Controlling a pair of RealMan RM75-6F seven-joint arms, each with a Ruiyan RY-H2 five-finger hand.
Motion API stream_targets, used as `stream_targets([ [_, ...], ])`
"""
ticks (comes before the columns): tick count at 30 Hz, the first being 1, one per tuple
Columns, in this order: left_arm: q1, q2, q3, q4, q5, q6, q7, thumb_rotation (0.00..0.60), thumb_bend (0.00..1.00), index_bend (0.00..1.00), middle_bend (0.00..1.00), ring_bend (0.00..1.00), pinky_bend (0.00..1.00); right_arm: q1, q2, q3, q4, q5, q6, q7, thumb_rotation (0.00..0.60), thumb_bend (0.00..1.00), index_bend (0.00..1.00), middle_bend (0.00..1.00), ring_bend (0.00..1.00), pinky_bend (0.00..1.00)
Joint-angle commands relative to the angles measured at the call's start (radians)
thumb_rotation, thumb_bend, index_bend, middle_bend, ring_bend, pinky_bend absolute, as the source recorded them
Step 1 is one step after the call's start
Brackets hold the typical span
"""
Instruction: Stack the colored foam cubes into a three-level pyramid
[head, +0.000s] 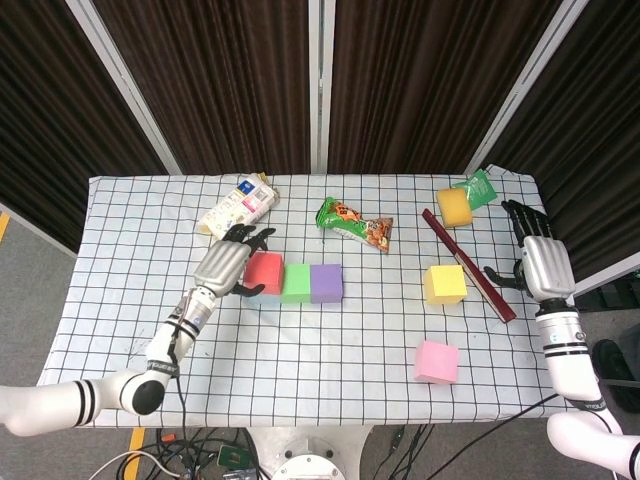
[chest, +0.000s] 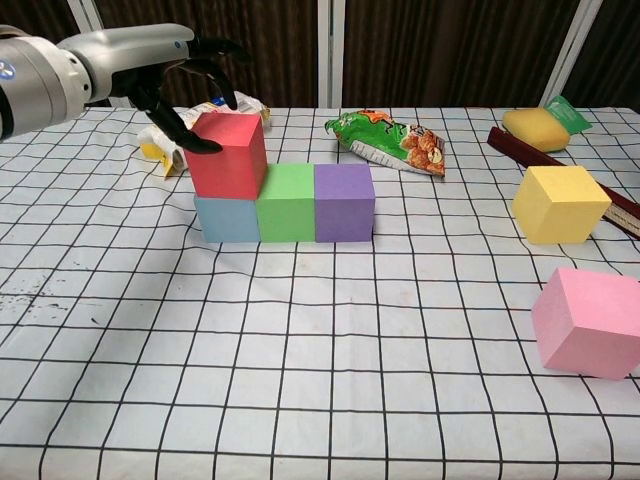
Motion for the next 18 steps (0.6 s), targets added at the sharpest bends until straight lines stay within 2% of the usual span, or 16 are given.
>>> stream_targets([
  [1, 0.004, 0.011, 0.0, -0.011, 0.002, 0.009, -0.001, 0.6, 0.19, 0.08, 0.25, 0.06, 0.01, 0.0, 0.002, 0.0, -0.005, -0.004, 0.0, -0.001, 0.6, 0.13, 0.0, 0.05, 0.0, 0.0],
  [6, 0.045, 0.086, 0.015, -0.08, 0.035, 0.062, 0.0, 0.6, 0.17, 0.08, 0.22, 0.04, 0.01, 0.001, 0.015, 0.001, -0.029, -0.021, 0.003, -0.002, 0.6, 0.13, 0.0, 0.05, 0.0, 0.0],
  [10, 0.138, 0.159, 0.05, -0.123, 0.11, 0.16, -0.06, 0.6, 0.15, 0.08, 0.2, 0.03, 0.01, 0.014, 0.032, 0.008, -0.07, -0.035, -0.013, 0.003, 0.6, 0.12, 0.0, 0.05, 0.0, 0.0],
  [13, 0.227, 0.196, 0.107, -0.078, 0.234, 0.252, -0.153, 0.6, 0.1, 0.08, 0.19, 0.03, 0.01, 0.042, 0.045, 0.021, -0.12, -0.056, -0.04, 0.008, 0.6, 0.08, 0.0, 0.05, 0.0, 0.0],
  [18, 0.365, 0.227, 0.206, 0.049, 0.4, 0.362, -0.415, 0.6, 0.02, 0.09, 0.19, 0.03, 0.01, 0.143, 0.022, 0.052, -0.179, -0.077, -0.112, -0.064, 0.6, 0.02, 0.0, 0.06, 0.0, 0.0],
])
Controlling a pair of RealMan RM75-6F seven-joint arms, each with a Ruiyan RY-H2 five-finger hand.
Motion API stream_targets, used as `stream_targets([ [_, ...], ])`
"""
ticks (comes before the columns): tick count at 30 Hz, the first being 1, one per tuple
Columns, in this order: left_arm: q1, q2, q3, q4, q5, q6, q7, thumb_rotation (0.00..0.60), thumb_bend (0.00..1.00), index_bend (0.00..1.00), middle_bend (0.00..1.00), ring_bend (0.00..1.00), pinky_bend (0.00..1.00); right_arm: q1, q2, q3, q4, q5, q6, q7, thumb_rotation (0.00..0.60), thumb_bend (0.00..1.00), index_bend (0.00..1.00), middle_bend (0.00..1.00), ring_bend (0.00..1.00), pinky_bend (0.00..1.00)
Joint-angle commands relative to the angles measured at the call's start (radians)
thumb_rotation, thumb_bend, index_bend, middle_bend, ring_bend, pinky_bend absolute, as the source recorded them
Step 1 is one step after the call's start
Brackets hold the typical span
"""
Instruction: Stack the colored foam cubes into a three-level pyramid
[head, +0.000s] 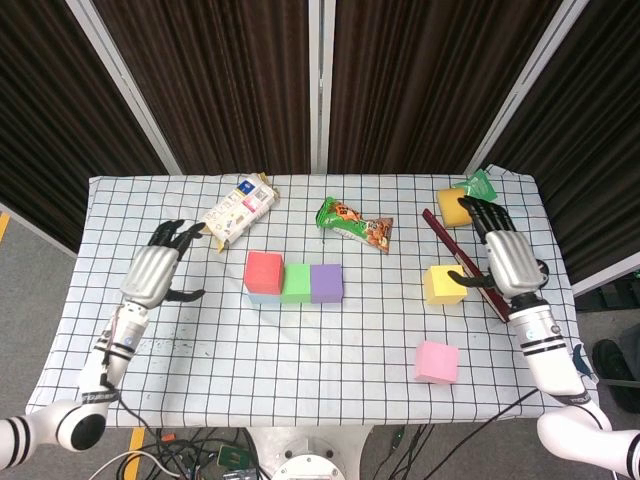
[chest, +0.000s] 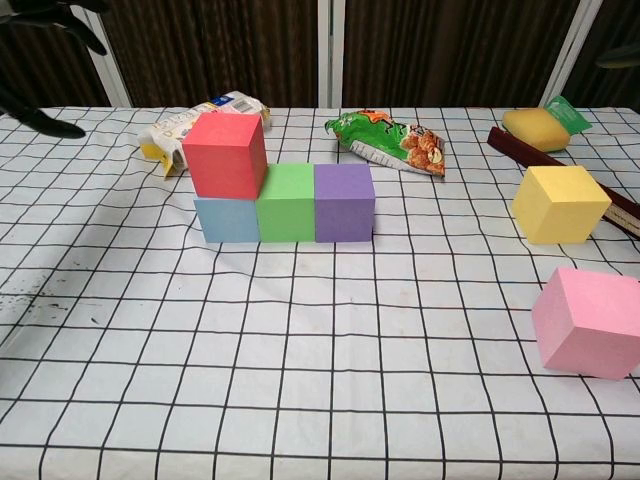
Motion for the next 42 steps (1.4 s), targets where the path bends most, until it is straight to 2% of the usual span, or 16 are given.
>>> stream_targets([
  [1, 0.137, 0.045, 0.103, 0.129, 0.144, 0.13, -0.241, 0.6, 0.01, 0.09, 0.19, 0.03, 0.01, 0.081, -0.031, 0.027, -0.029, -0.016, -0.054, -0.069, 0.6, 0.01, 0.0, 0.06, 0.0, 0.0],
  [5, 0.231, 0.056, 0.147, 0.206, 0.206, 0.23, -0.359, 0.6, 0.0, 0.1, 0.19, 0.03, 0.01, 0.191, -0.146, 0.053, -0.006, 0.042, -0.105, -0.17, 0.6, 0.0, 0.0, 0.06, 0.0, 0.0],
  [9, 0.287, 0.105, 0.203, 0.205, 0.238, 0.237, -0.396, 0.6, 0.0, 0.13, 0.17, 0.03, 0.01, 0.308, -0.247, 0.067, 0.041, 0.174, -0.191, -0.29, 0.6, 0.0, 0.0, 0.06, 0.0, 0.0],
  [14, 0.351, 0.084, 0.213, 0.195, 0.254, 0.292, -0.404, 0.6, 0.0, 0.13, 0.16, 0.03, 0.01, 0.445, -0.36, 0.082, 0.088, 0.393, -0.228, -0.446, 0.6, 0.0, 0.0, 0.06, 0.0, 0.0],
  [20, 0.382, 0.014, 0.207, 0.218, 0.282, 0.319, -0.347, 0.6, 0.0, 0.12, 0.16, 0.03, 0.01, 0.579, -0.475, 0.099, 0.144, 0.628, -0.23, -0.544, 0.6, 0.0, 0.0, 0.09, 0.0, 0.0],
  [28, 0.405, -0.016, 0.175, 0.262, 0.272, 0.327, -0.343, 0.6, 0.0, 0.11, 0.17, 0.03, 0.01, 0.708, -0.572, 0.101, 0.213, 0.738, -0.168, -0.649, 0.6, 0.0, 0.0, 0.12, 0.0, 0.0],
  [34, 0.416, -0.011, 0.166, 0.276, 0.272, 0.32, -0.363, 0.6, 0.0, 0.11, 0.17, 0.03, 0.01, 0.747, -0.648, 0.1, 0.286, 0.786, -0.106, -0.68, 0.6, 0.0, 0.0, 0.15, 0.0, 0.0],
  [42, 0.418, -0.004, 0.164, 0.291, 0.29, 0.297, -0.389, 0.6, 0.0, 0.11, 0.17, 0.03, 0.01, 0.769, -0.71, 0.111, 0.367, 0.81, -0.094, -0.688, 0.6, 0.0, 0.0, 0.21, 0.0, 0.0],
])
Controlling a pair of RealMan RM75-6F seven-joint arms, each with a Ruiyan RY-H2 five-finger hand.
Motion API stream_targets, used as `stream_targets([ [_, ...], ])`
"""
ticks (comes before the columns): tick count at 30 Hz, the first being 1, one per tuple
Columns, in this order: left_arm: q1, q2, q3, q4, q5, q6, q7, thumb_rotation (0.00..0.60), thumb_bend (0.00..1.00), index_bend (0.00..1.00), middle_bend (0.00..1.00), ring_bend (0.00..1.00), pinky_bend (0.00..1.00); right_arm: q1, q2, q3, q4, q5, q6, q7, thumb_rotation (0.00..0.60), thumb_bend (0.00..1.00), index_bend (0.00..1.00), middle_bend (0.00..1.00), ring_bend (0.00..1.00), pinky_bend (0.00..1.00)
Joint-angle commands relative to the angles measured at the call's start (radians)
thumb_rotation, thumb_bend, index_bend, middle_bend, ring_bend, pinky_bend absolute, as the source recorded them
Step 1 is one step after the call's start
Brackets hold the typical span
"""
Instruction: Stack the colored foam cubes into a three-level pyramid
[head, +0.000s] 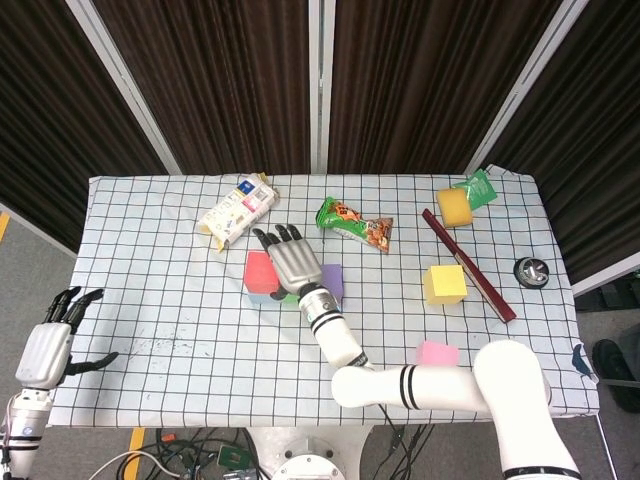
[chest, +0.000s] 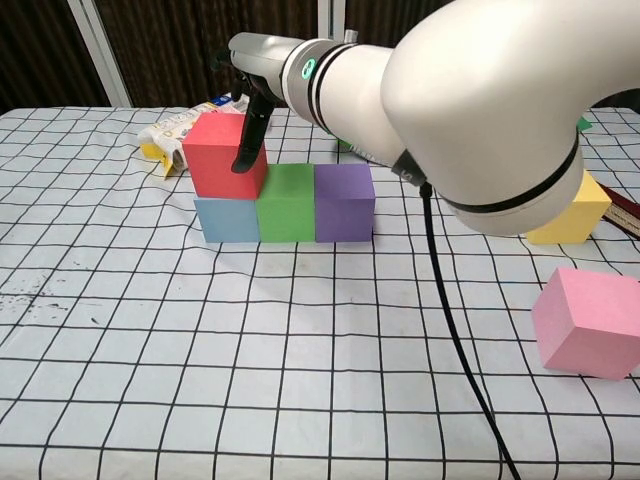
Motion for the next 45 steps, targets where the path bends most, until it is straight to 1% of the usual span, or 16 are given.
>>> stream_targets([
  [1, 0.001, 0.001, -0.003, 0.001, 0.003, -0.002, -0.002, 0.6, 0.0, 0.11, 0.17, 0.03, 0.01, 0.003, -0.013, 0.005, 0.015, 0.0, 0.003, 0.002, 0.6, 0.0, 0.0, 0.23, 0.0, 0.0],
  [8, 0.004, 0.006, -0.003, 0.001, 0.026, -0.002, -0.009, 0.6, 0.0, 0.11, 0.17, 0.03, 0.01, -0.006, -0.027, 0.007, 0.025, -0.018, 0.0, 0.015, 0.6, 0.01, 0.0, 0.35, 0.0, 0.0],
  [16, 0.005, 0.003, -0.004, 0.004, 0.034, -0.017, -0.006, 0.6, 0.0, 0.11, 0.17, 0.03, 0.01, -0.017, -0.037, 0.013, 0.051, -0.062, 0.011, 0.034, 0.6, 0.09, 0.0, 0.4, 0.0, 0.0],
  [22, 0.006, 0.001, -0.004, 0.006, 0.04, -0.022, -0.007, 0.6, 0.0, 0.11, 0.17, 0.03, 0.01, -0.034, -0.02, 0.021, 0.038, -0.1, 0.002, 0.061, 0.6, 0.11, 0.0, 0.42, 0.01, 0.0],
  [25, 0.006, -0.001, -0.006, 0.008, 0.04, -0.027, -0.009, 0.6, 0.0, 0.11, 0.17, 0.03, 0.01, -0.053, 0.009, 0.016, 0.023, -0.133, -0.028, 0.091, 0.6, 0.12, 0.0, 0.43, 0.01, 0.0],
  [29, 0.005, -0.004, -0.008, 0.015, 0.037, -0.037, -0.01, 0.6, 0.0, 0.11, 0.17, 0.03, 0.01, -0.085, 0.063, 0.0, 0.012, -0.194, -0.108, 0.161, 0.6, 0.12, 0.0, 0.44, 0.01, 0.0],
  [33, 0.005, -0.007, -0.008, 0.017, 0.039, -0.041, -0.01, 0.6, 0.0, 0.11, 0.16, 0.03, 0.01, -0.107, 0.102, -0.009, 0.009, -0.222, -0.179, 0.223, 0.6, 0.12, 0.0, 0.44, 0.01, 0.0],
  [36, 0.005, -0.008, -0.008, 0.014, 0.045, -0.04, -0.009, 0.6, 0.0, 0.11, 0.17, 0.03, 0.01, -0.118, 0.12, -0.021, 0.014, -0.255, -0.206, 0.256, 0.6, 0.12, 0.0, 0.44, 0.01, 0.0],
  [45, 0.003, -0.003, -0.007, 0.005, 0.049, -0.05, -0.006, 0.6, 0.0, 0.11, 0.16, 0.03, 0.01, -0.135, 0.155, -0.045, 0.018, -0.305, -0.257, 0.324, 0.6, 0.12, 0.0, 0.44, 0.01, 0.0],
])
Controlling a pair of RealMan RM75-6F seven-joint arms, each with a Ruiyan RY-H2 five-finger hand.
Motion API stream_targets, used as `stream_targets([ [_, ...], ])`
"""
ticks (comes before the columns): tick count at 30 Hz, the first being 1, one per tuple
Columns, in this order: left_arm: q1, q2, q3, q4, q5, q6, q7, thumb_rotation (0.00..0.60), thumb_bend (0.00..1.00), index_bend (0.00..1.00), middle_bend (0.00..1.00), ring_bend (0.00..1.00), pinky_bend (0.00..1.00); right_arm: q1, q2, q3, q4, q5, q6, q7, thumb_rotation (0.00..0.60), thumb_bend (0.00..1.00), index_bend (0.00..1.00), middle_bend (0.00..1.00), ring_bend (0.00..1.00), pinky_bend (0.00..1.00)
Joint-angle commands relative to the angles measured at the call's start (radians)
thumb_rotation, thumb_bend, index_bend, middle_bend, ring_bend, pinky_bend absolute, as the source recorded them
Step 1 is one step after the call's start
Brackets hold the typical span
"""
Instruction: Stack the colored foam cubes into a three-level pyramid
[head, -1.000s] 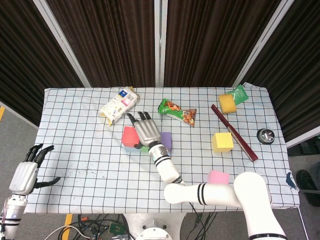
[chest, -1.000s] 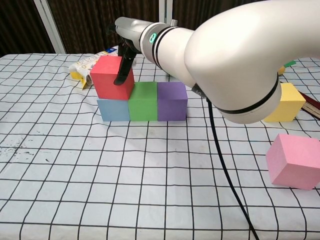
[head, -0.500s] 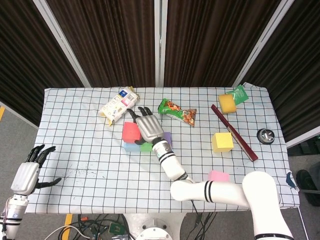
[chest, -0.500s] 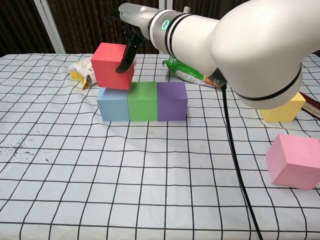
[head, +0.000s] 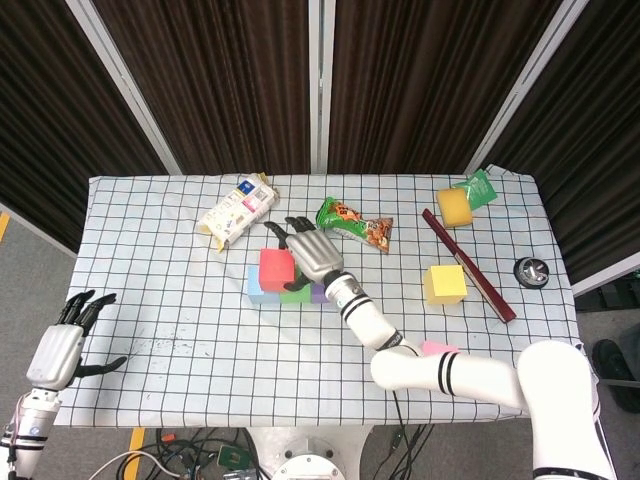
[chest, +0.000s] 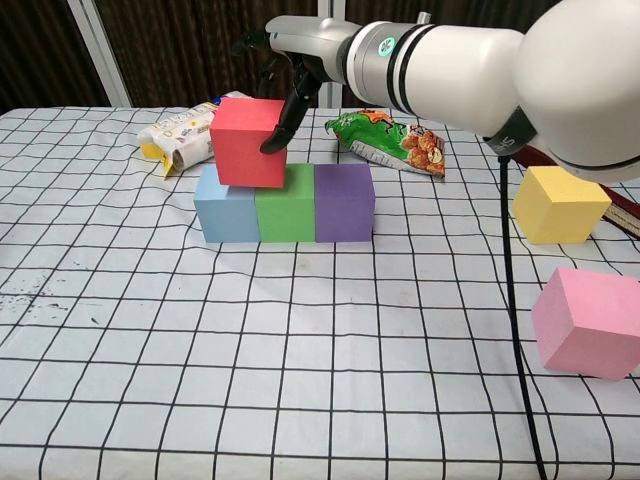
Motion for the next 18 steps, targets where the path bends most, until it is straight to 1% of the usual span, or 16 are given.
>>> stream_targets([
  [1, 0.0, 0.002, 0.001, -0.003, 0.0, -0.003, 0.001, 0.6, 0.0, 0.11, 0.16, 0.03, 0.01, -0.002, 0.014, -0.008, 0.003, -0.012, -0.024, 0.018, 0.6, 0.12, 0.0, 0.44, 0.01, 0.0],
  [9, -0.002, 0.004, 0.001, -0.008, 0.002, -0.011, -0.002, 0.6, 0.0, 0.11, 0.16, 0.03, 0.01, 0.004, 0.028, -0.029, 0.007, -0.024, -0.037, 0.029, 0.6, 0.12, 0.0, 0.44, 0.01, 0.0],
  [18, -0.004, 0.001, 0.002, -0.007, 0.013, -0.009, -0.009, 0.6, 0.0, 0.11, 0.16, 0.03, 0.01, 0.025, 0.032, -0.036, 0.015, -0.018, -0.047, 0.033, 0.6, 0.13, 0.0, 0.42, 0.01, 0.0],
])
